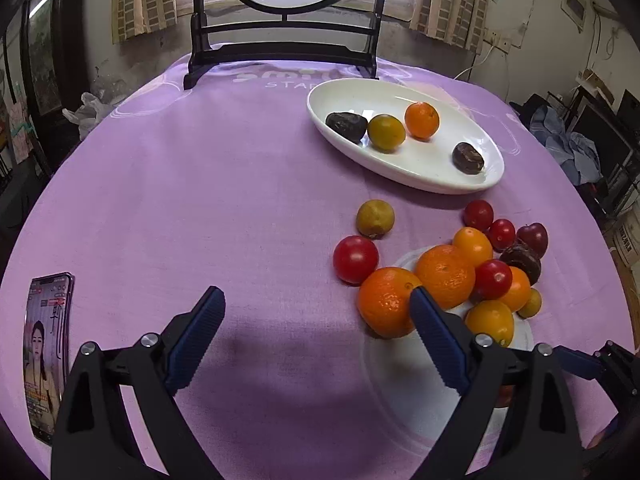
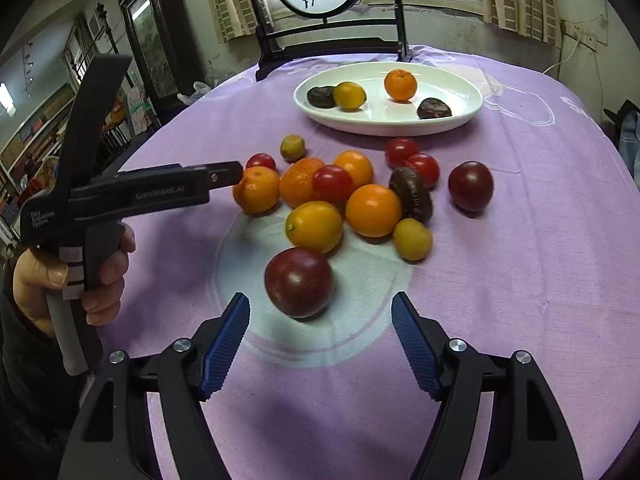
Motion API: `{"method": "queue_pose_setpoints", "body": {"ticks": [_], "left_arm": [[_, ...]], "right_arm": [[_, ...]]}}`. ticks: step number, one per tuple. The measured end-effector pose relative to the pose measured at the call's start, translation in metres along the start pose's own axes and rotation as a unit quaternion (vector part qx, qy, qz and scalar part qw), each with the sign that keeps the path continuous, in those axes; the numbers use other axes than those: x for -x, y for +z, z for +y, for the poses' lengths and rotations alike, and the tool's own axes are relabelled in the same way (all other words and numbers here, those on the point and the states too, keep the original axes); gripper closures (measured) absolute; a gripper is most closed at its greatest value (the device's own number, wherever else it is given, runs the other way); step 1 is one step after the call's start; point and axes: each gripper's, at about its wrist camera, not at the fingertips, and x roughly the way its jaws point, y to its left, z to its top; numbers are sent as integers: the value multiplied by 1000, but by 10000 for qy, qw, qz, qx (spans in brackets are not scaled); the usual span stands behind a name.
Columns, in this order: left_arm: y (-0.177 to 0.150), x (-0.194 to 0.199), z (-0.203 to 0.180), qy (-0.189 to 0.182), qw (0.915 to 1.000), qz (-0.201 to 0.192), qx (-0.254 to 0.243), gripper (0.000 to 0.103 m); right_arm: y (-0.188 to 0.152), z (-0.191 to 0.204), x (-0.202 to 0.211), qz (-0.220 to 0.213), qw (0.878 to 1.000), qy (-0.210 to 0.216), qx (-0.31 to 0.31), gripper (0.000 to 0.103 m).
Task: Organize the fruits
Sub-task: 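Grasp the dark red tomato with the right tool, then grasp the tangerine with the left tool while the right tool holds the tomato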
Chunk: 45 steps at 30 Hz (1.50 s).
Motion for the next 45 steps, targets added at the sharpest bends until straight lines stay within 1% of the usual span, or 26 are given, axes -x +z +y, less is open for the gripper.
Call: {"method": "queue_pose_setpoints", "body": {"ticks": [1, 3, 6, 8, 9, 10, 11, 12, 16, 20, 25, 28, 31, 33, 36, 38, 40, 41, 43, 45], "left_arm": [[1, -2, 2, -49, 10000, 0, 26, 12], [1, -4, 4, -32, 10000, 37, 47, 12], [2, -4, 7, -139, 9998, 64, 124, 12], [2, -5, 8, -193, 9996, 112, 161, 12], [2, -6, 8, -207, 9996, 136, 162, 12], [2, -7, 7, -218, 9995, 158, 153, 12], [2, -7, 6, -224, 9995, 173, 130, 12], [1, -8, 4, -224, 9995, 175, 106, 12], [0, -9, -1, -188, 9997, 138, 4, 12], [-3, -8, -6, -138, 9998, 25, -118, 12], [-5, -4, -5, -138, 9998, 92, -89, 12], [-6, 6, -4, -280, 9996, 88, -9, 12], [-11, 10, -14, -348, 9991, 129, -207, 12], [-15, 7, -25, -334, 9983, 198, -438, 12], [-15, -7, -34, -198, 9975, 379, -561, 12], [-12, -19, -35, -52, 9972, 521, -537, 17], [-10, -29, -37, -3, 9967, 656, -477, 30], [-9, -31, -38, 87, 9969, 602, -495, 32], [-5, -34, -45, 104, 9965, 549, -617, 47], [-3, -34, -51, 46, 9961, 525, -703, 60]], "right_arm": [[1, 4, -3, 24, 10000, -30, 52, 29], [3, 9, -8, 56, 9998, -149, 131, 29], [7, 14, -19, 146, 9992, -327, 198, 29], [9, 17, -28, 234, 9985, -427, 246, 31], [9, 17, -32, 262, 9983, -458, 261, 39], [10, 19, -35, 315, 9980, -473, 287, 50], [10, 19, -36, 263, 9976, -555, 324, 54], [11, 19, -35, 235, 9981, -485, 310, 62], [10, 9, -31, 167, 9990, -421, 29, 62], [4, -7, -17, 17, 9990, -391, -214, 62], [-5, -29, -3, -104, 9984, -309, -458, 62], [-8, -39, 1, -181, 9980, -196, -568, 62], [-8, -48, 0, -165, 9971, 4, -746, 62], [-9, -50, -2, -146, 9968, 46, -778, 62], [-10, -50, 0, -208, 9967, 166, -763, 62], [-10, -51, 3, -273, 9963, 268, -770, 62], [-11, -53, 3, -297, 9960, 310, -788, 62], [-11, -56, 2, -284, 9957, 325, -821, 62], [-11, -59, -1, -227, 9952, 323, -898, 62], [-12, -60, -2, -195, 9951, 308, -919, 61]]}}
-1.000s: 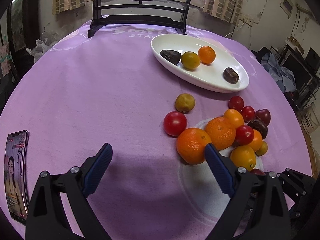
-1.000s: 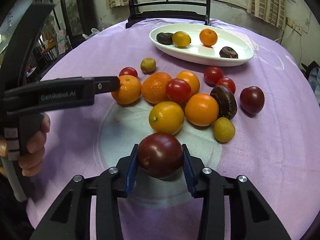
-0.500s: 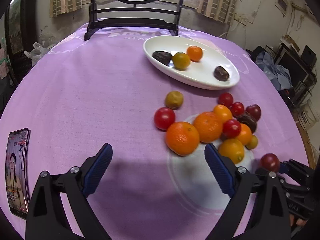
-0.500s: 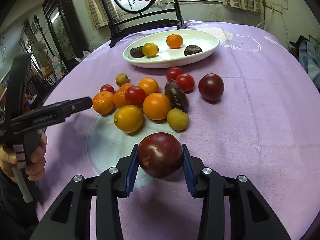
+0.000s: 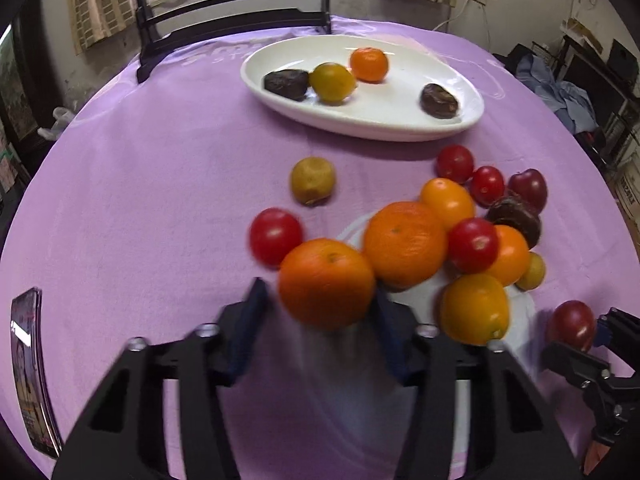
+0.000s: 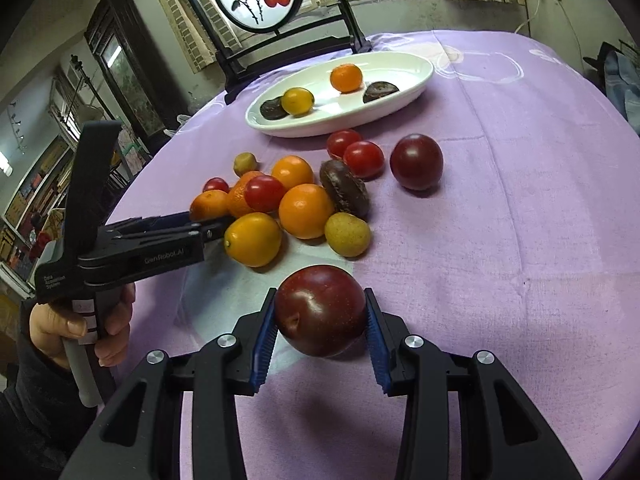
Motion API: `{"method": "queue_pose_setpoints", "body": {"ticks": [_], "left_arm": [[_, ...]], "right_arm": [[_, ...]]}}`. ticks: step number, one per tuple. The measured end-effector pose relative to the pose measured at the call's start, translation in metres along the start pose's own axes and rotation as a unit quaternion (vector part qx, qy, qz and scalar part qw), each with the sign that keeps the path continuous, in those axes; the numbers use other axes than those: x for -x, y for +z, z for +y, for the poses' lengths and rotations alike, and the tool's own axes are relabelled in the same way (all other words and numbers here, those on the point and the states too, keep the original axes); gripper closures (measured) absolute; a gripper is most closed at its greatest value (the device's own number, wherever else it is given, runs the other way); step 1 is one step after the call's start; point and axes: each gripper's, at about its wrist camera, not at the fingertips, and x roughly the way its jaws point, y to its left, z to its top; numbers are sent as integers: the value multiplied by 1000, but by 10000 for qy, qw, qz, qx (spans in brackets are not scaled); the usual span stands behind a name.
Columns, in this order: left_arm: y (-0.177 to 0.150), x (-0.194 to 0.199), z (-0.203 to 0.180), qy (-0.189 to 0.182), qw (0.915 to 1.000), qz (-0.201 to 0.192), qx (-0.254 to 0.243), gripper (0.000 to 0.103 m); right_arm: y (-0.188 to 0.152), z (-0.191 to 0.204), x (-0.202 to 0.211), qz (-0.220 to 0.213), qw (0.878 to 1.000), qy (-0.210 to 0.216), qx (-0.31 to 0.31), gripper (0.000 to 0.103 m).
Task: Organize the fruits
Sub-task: 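Grasp the tangerine with the left tool while the right tool holds the tomato, then lower both held fruits onto the white plate and open both tools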
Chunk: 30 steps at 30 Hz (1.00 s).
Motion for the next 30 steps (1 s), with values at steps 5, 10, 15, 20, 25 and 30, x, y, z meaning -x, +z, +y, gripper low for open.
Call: {"method": "queue_pose_setpoints", "body": {"ticks": [5, 10, 15, 20, 25, 30], "left_arm": [[0, 3, 3, -94, 9998, 33, 158, 61], [-9, 26, 9, -310, 9993, -49, 224, 61], [-9, 57, 16, -469, 9981, -340, 190, 61], [17, 83, 17, -399, 9967, -712, 11, 61], [63, 79, 12, -265, 9952, -942, -15, 61], [108, 39, 9, -223, 9964, -797, 187, 61]], "right_arm": [[-1, 0, 1, -37, 10000, -38, 26, 61], [0, -6, 2, -81, 9998, -96, -120, 62], [4, 1, 16, -352, 9989, -315, 24, 62], [31, 17, 42, -737, 9952, -454, 455, 62], [78, 30, 48, -1028, 9890, -615, 872, 62], [122, 34, 14, -929, 9876, -692, 1061, 62]]}}
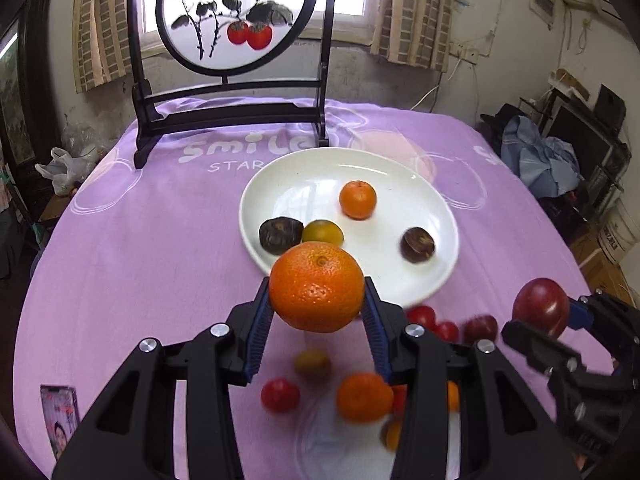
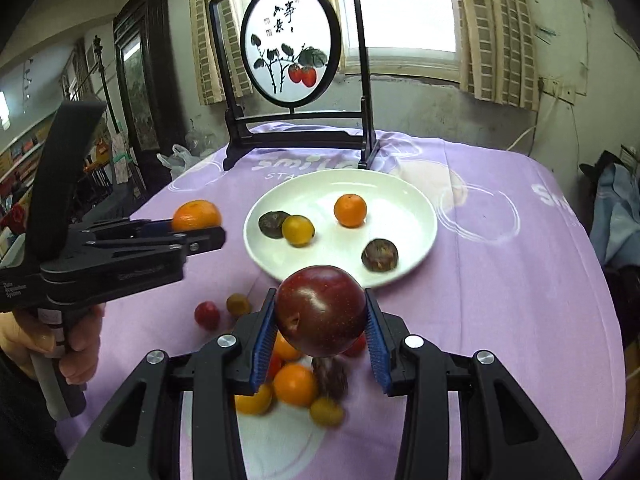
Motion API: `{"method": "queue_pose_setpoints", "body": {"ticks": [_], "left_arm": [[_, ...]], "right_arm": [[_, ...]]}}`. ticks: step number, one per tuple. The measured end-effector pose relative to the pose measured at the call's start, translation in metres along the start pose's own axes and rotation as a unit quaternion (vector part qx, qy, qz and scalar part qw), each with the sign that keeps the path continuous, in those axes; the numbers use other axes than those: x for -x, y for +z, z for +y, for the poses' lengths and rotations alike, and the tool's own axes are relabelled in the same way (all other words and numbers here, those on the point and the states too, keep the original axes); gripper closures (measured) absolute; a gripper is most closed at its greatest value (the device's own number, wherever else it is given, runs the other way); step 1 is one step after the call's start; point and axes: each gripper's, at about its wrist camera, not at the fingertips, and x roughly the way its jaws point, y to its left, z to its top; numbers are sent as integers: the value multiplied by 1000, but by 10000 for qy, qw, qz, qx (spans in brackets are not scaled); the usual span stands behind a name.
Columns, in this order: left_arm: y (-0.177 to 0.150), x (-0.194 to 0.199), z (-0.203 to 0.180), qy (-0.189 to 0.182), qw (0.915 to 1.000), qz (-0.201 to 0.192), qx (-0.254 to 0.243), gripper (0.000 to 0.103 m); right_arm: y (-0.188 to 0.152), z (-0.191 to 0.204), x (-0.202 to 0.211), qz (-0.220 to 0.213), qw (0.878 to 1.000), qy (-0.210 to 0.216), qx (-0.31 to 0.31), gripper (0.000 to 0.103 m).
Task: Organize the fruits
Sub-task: 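Lower both held fruits onto the white plate and open both tools, then grasp the small yellow-green fruit with the right tool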
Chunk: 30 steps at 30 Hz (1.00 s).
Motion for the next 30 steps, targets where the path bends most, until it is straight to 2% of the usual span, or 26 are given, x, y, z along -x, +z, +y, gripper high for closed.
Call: {"method": "queue_pose_setpoints", "body": {"ticks": [7, 11, 12, 13, 15, 16, 18, 19, 23, 25, 30], "left_arm": [[13, -80, -2, -61, 9973, 714, 155, 61], [17, -95, 0, 13, 9972, 732, 174, 60], [19, -98, 1, 2, 9970, 755, 197, 59], [20, -101, 3, 1, 9969, 749, 228, 53], [24, -97, 5, 78, 9977, 616, 270, 41], [25, -93, 7, 82, 9980, 547, 321, 35], [26, -83, 9, -101, 9979, 473, 430, 28], [25, -78, 11, -186, 9977, 455, 465, 28], [13, -54, 13, -120, 9979, 438, 459, 27], [2, -38, 13, -122, 9983, 373, 433, 20], [-34, -5, 12, -235, 9985, 300, 401, 16]], "right_arm": [[20, -12, -71, 479, 9988, -83, 13, 61], [21, -25, -101, 774, 9965, 102, -285, 60], [21, -26, -105, 804, 9961, 136, -329, 58], [21, -27, -106, 786, 9961, 194, -365, 52], [20, -29, -102, 607, 9970, 165, -456, 42], [19, -30, -97, 529, 9973, 167, -478, 41], [17, -29, -87, 478, 9976, 216, -443, 41], [15, -27, -81, 467, 9978, 214, -410, 41], [2, -26, -54, 355, 9986, 205, -324, 40], [-9, -28, -41, 299, 9988, 143, -352, 34], [-43, -33, -13, 329, 9979, 39, -564, 33]]}}
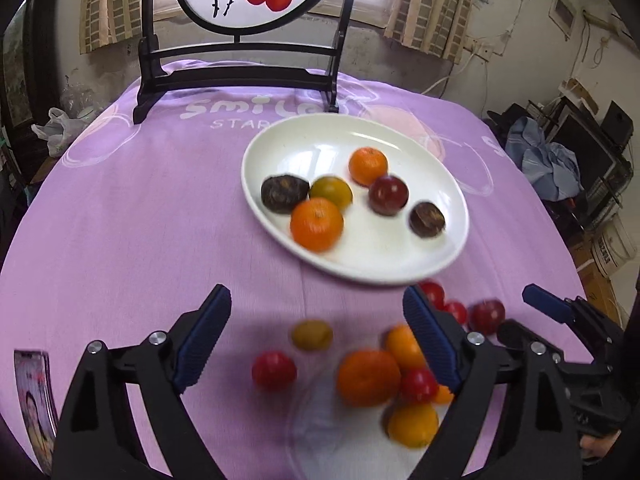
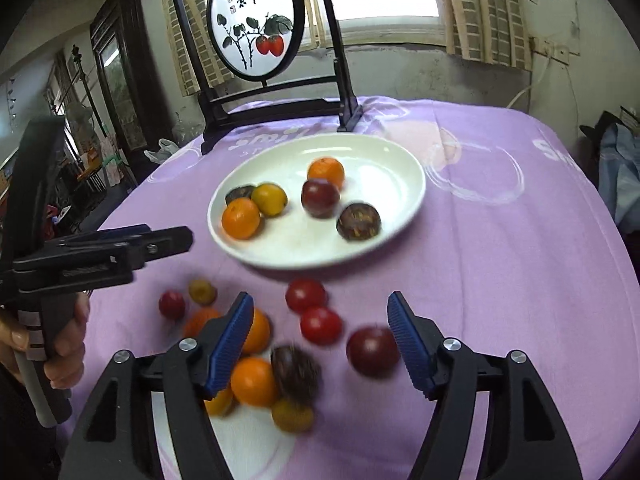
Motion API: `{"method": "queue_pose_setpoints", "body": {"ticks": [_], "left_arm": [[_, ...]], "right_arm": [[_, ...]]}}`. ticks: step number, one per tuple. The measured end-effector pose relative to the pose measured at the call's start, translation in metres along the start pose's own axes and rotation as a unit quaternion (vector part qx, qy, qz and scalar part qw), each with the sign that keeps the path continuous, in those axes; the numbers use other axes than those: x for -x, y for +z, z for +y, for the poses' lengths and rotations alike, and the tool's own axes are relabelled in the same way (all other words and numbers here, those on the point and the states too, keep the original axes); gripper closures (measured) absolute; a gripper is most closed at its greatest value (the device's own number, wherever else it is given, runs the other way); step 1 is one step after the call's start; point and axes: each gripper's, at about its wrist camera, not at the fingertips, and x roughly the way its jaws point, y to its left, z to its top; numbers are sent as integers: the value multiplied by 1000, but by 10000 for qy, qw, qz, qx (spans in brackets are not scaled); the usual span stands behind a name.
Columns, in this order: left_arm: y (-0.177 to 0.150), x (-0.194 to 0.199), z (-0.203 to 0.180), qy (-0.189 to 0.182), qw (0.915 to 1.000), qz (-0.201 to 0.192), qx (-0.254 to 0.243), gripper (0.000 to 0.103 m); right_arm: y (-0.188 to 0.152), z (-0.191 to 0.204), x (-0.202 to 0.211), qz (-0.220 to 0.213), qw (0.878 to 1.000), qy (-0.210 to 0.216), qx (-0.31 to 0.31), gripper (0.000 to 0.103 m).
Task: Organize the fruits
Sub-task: 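Grasp the small yellow-green fruit with the right tool, then grasp the yellow-orange tomato with the left tool while the right tool holds its fruit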
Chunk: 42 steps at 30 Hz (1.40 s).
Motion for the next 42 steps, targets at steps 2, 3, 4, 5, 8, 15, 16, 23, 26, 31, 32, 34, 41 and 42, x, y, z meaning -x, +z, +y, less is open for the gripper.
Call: {"method": "queue_pose_setpoints", "body": {"ticks": [2, 3, 4, 5, 8, 15, 16, 23, 26, 31, 32, 34, 41, 42], "left_arm": [[-17, 8, 0, -37, 10000, 31, -14, 14], [-26, 12, 0, -55, 10000, 70, -40, 14], [-33, 14, 0, -64, 9999, 106, -68, 14], [-41, 17, 0, -70, 9998, 136, -95, 14], [-65, 22, -3, -91, 9996, 215, -186, 13], [-94, 21, -5, -163, 9987, 427, -231, 13], [-96, 22, -6, -176, 9986, 441, -243, 13], [-104, 18, -11, -241, 9976, 534, -378, 13], [-106, 13, -13, -265, 9968, 618, -422, 13], [-107, 10, -18, -289, 9961, 687, -465, 13], [-107, 10, -19, -294, 9960, 692, -473, 13], [-107, 9, -23, -291, 9958, 700, -509, 13], [-106, 6, -38, -252, 9950, 758, -604, 13], [-106, 6, -40, -242, 9948, 764, -625, 13]], "right_arm": [[-11, -1, 5, 50, 10000, -32, -13, 33], [-18, -1, 7, 78, 10000, -53, -13, 33], [-24, -1, 10, 98, 9999, -75, -12, 33], [-31, 0, 13, 129, 9999, -104, -7, 33], [-46, 3, 17, 219, 9996, -182, 47, 33], [-68, 11, 12, 479, 9976, -439, 221, 33], [-69, 13, 11, 492, 9975, -435, 248, 33], [-72, 23, -3, 729, 9953, -405, 500, 46], [-68, 28, -13, 797, 9931, -543, 672, 49], [-56, 35, -28, 778, 9919, -525, 854, 51], [-55, 35, -29, 759, 9917, -555, 872, 53], [-54, 35, -29, 717, 9919, -563, 886, 76], [-55, 18, -17, 682, 9964, -232, 437, 77], [-55, 16, -14, 658, 9968, -219, 401, 77]]}}
